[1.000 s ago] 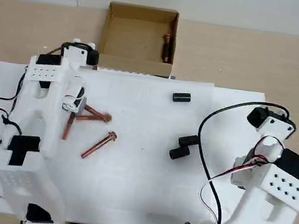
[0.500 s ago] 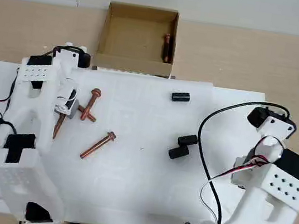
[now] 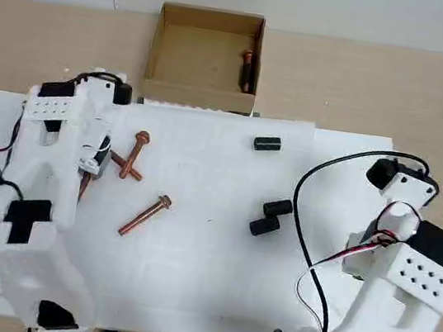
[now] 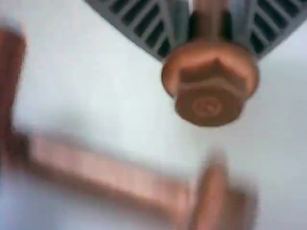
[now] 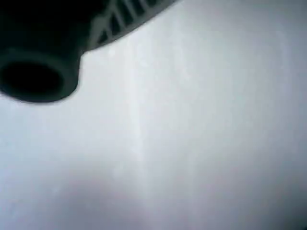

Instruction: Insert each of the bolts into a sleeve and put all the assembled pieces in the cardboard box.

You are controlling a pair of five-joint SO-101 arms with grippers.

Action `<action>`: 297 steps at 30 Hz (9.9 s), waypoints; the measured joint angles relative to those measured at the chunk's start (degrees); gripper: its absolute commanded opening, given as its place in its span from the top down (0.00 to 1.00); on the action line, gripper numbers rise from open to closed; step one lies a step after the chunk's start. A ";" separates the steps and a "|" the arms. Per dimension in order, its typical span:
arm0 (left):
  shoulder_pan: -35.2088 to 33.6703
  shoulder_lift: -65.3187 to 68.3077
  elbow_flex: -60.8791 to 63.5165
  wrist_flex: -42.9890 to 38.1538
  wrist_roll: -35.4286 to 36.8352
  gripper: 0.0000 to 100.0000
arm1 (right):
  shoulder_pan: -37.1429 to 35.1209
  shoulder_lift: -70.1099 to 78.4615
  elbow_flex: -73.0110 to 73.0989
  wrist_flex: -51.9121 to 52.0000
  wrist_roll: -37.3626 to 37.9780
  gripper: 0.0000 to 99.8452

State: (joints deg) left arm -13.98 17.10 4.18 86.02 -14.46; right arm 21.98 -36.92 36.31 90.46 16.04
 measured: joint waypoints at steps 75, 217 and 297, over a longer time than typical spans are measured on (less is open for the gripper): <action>19.78 -120.53 50.02 -16.53 33.14 0.99 | -31.82 -66.46 28.13 -19.34 -6.07 1.00; 40.53 -120.70 73.76 -21.98 28.22 0.79 | -66.90 -66.20 50.99 -50.20 -2.90 1.00; 16.09 -120.62 81.14 -21.45 28.66 0.99 | -41.05 48.62 -44.31 -63.03 -20.66 1.00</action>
State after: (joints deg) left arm 2.11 -103.52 85.32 64.57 14.20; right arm -19.08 11.69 -8.00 27.43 -4.62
